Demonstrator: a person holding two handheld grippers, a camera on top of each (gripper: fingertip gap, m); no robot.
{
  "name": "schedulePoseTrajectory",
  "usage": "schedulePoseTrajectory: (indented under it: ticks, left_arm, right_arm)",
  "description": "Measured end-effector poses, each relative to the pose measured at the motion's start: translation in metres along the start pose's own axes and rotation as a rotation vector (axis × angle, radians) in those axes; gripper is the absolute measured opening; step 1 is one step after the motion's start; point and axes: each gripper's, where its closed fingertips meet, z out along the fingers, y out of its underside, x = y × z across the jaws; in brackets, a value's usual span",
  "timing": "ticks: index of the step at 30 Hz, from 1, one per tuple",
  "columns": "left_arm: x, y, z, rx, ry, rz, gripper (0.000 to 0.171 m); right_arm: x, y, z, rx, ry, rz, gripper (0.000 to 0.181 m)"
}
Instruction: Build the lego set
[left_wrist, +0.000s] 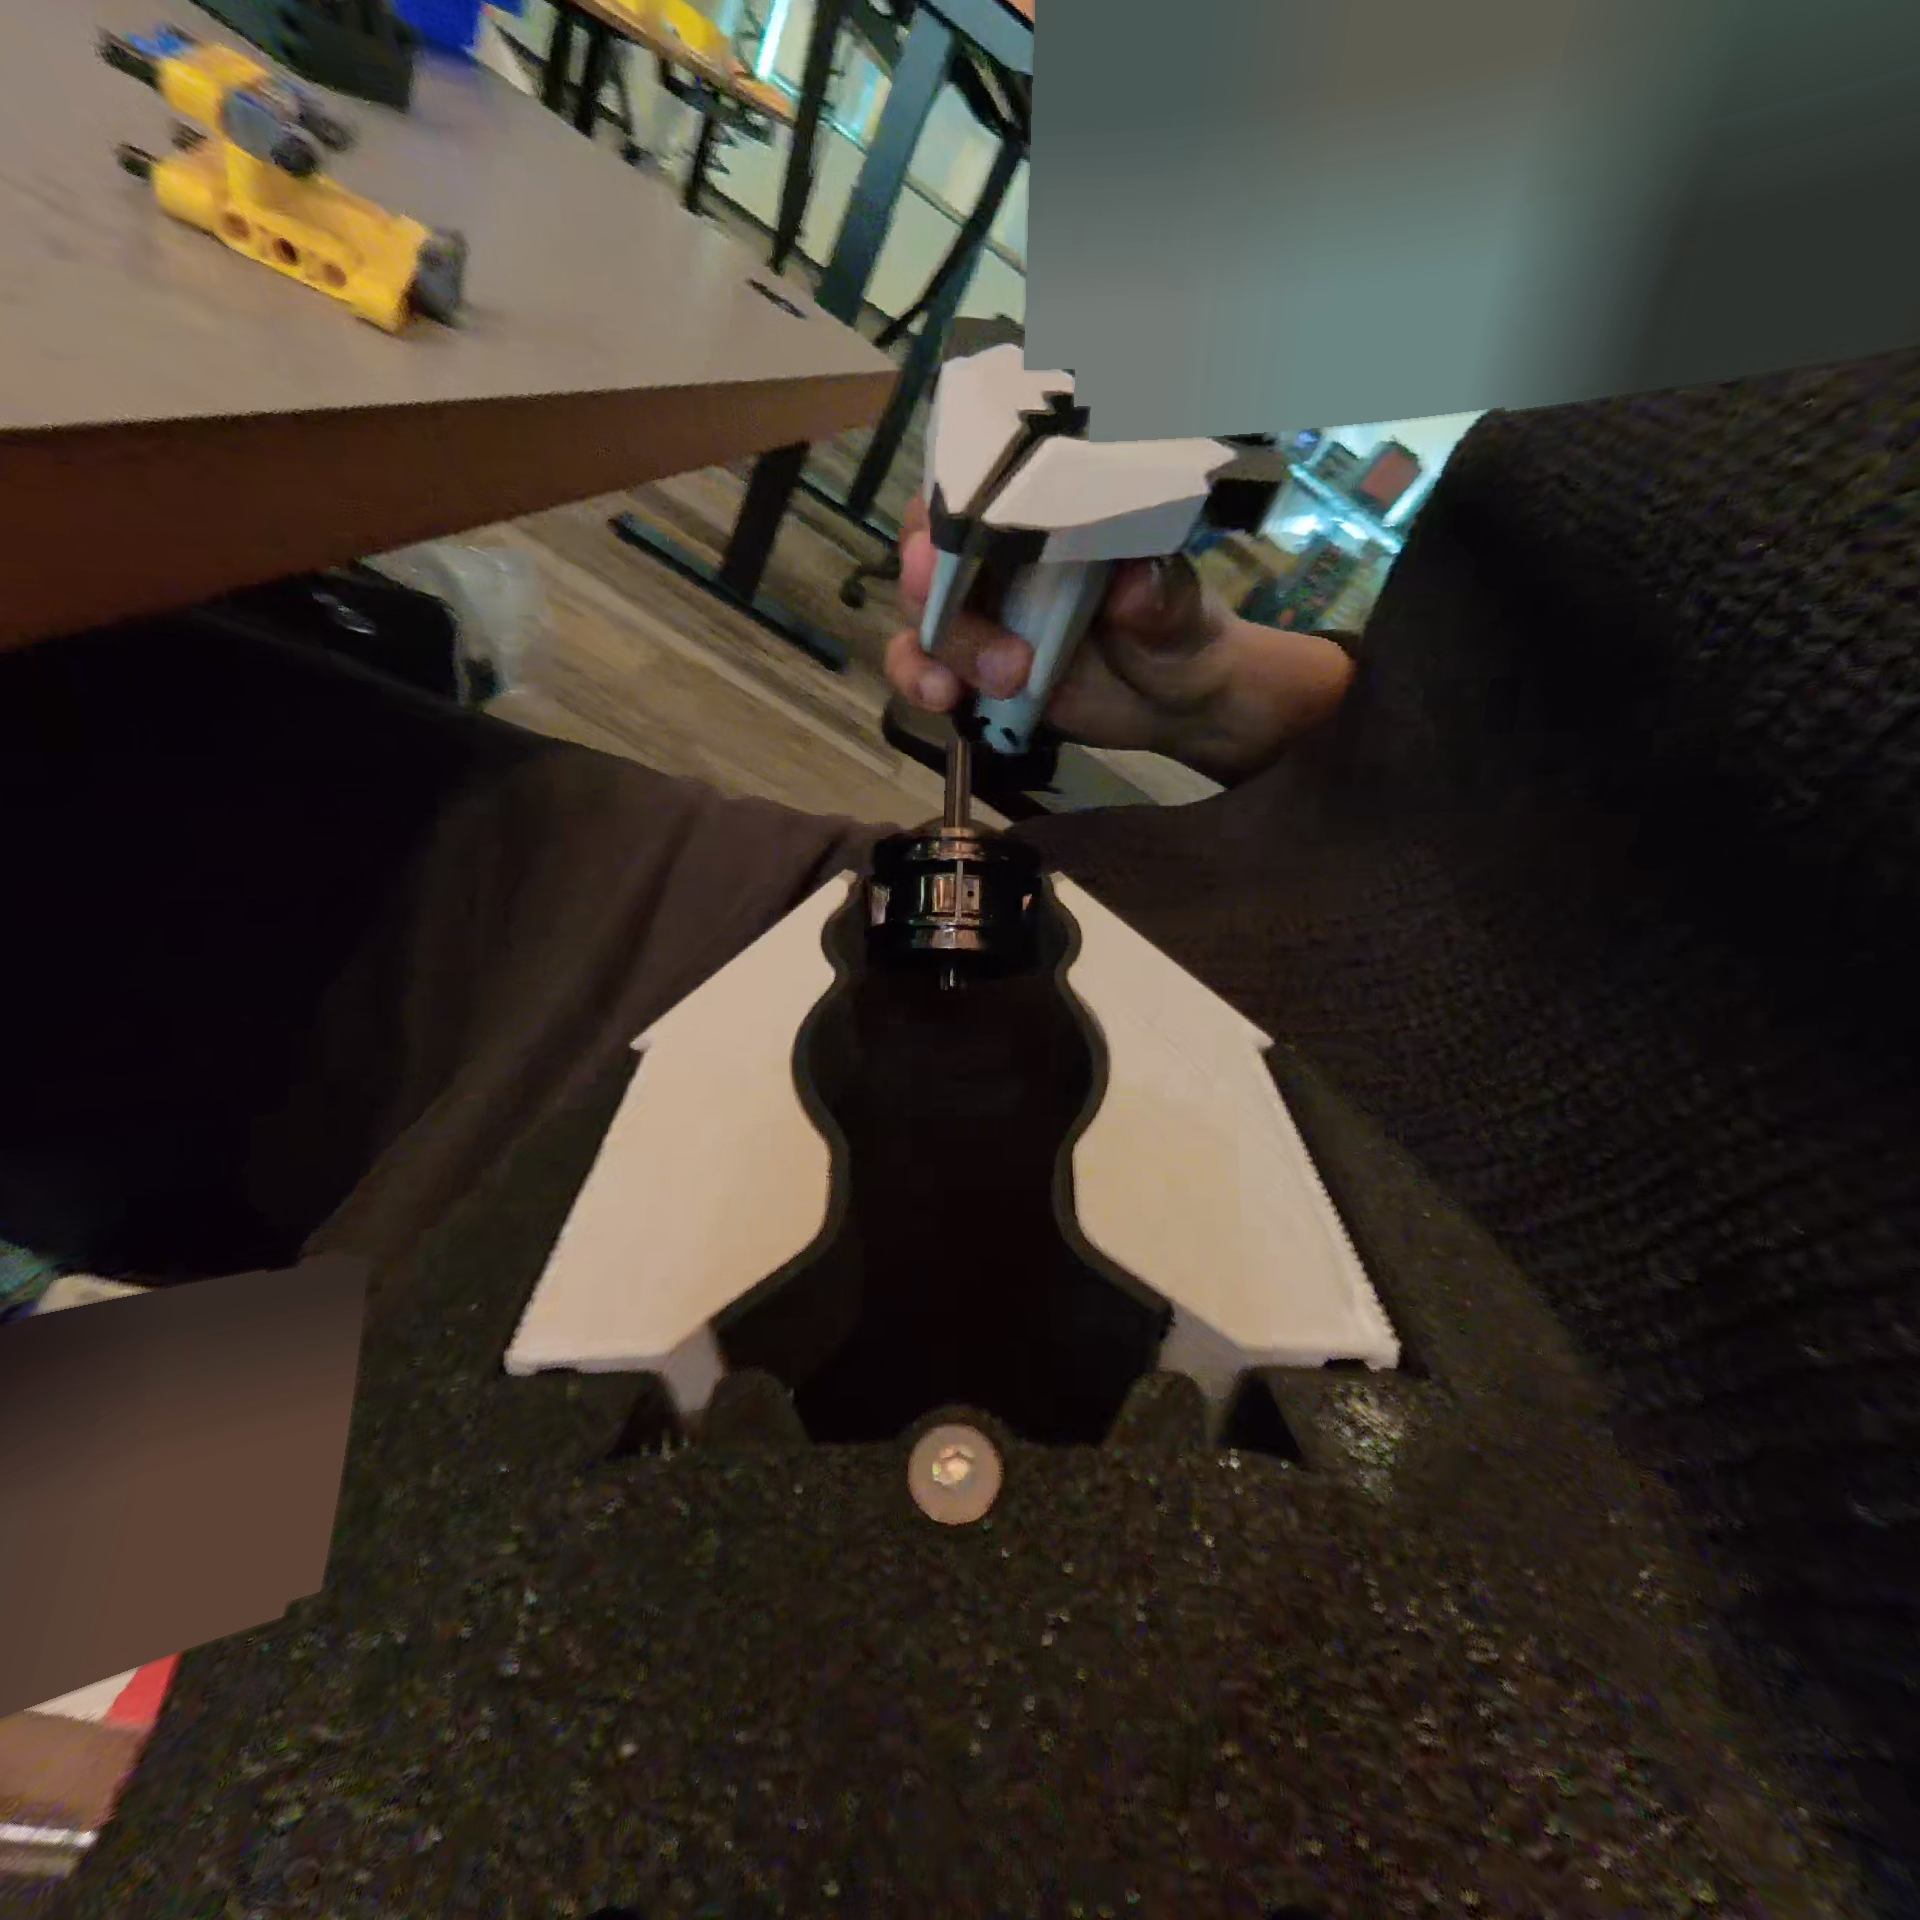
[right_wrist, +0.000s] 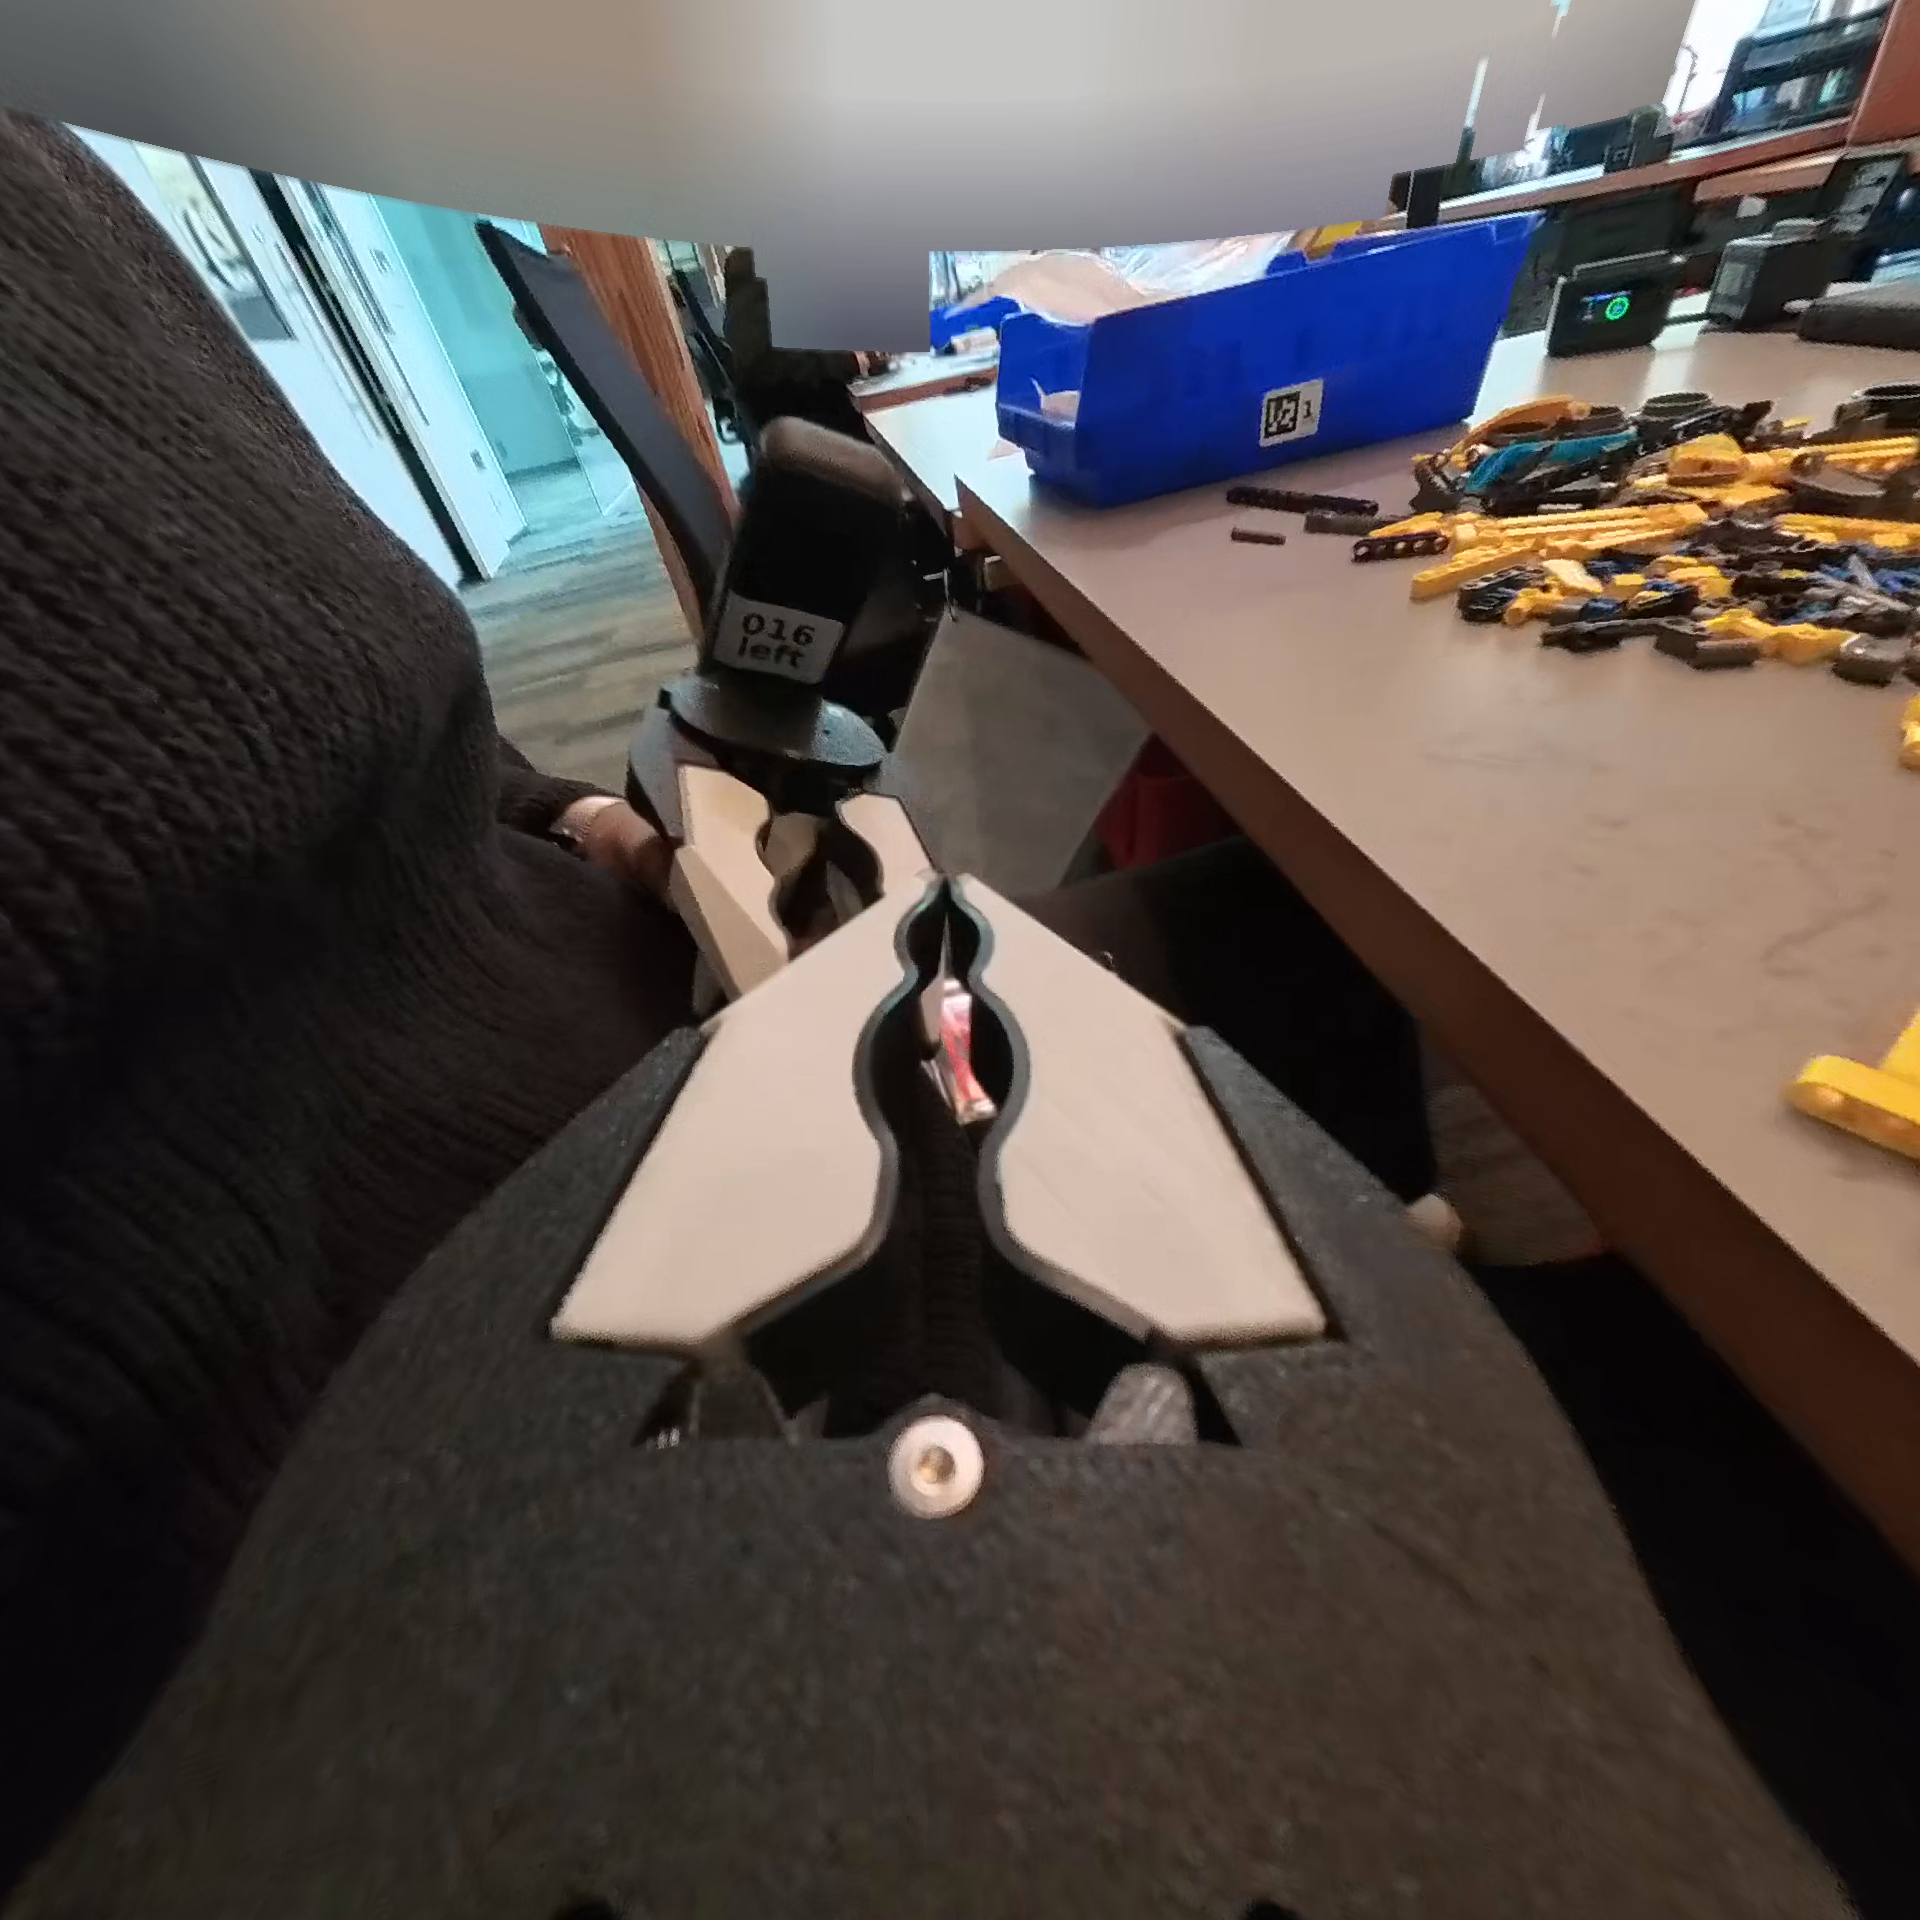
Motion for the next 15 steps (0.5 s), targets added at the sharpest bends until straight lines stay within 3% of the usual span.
schedulePoseTrajectory:
  ticks: [6, 15]
  left_arm:
    - [-0.006, -0.008, -0.006, 0.046, -0.062, 0.002, 0.031]
    - [-0.008, -0.016, -0.012, 0.093, -0.026, -0.049, 0.032]
  right_arm:
    - [0.006, 0.015, 0.014, -0.118, 0.092, -0.156, 0.0]
    - [0.015, 0.006, 0.018, -0.072, 0.131, -0.048, 0.0]
